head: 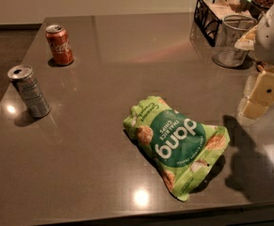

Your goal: Pick coke can

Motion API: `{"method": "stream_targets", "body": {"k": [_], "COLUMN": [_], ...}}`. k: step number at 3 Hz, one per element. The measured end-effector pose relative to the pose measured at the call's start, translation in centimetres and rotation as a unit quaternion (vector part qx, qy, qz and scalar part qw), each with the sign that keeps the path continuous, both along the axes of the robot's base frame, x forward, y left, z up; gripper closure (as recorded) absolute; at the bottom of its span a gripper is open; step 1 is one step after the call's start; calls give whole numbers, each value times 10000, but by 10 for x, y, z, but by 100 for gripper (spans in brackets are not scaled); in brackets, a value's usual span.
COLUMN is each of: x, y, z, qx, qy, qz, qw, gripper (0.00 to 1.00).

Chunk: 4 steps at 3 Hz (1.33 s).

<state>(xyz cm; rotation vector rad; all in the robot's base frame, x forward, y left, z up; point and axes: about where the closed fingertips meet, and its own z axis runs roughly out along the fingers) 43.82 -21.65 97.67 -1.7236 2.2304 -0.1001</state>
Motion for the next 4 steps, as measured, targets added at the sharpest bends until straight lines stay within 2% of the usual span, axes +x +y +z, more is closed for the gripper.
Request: {"method": "stream_targets", "body": {"k": [1,2,3,4], "x": [0,14,37,63], "y": [0,17,43,76], "z": [0,-3,-7,-11], "qx": [1,104,283,619], "qy": [-1,-44,-69,-39], "qz": [0,50,54,47], "qw": [10000,9999,9996,9981], "gripper": [0,0,0,0]}}
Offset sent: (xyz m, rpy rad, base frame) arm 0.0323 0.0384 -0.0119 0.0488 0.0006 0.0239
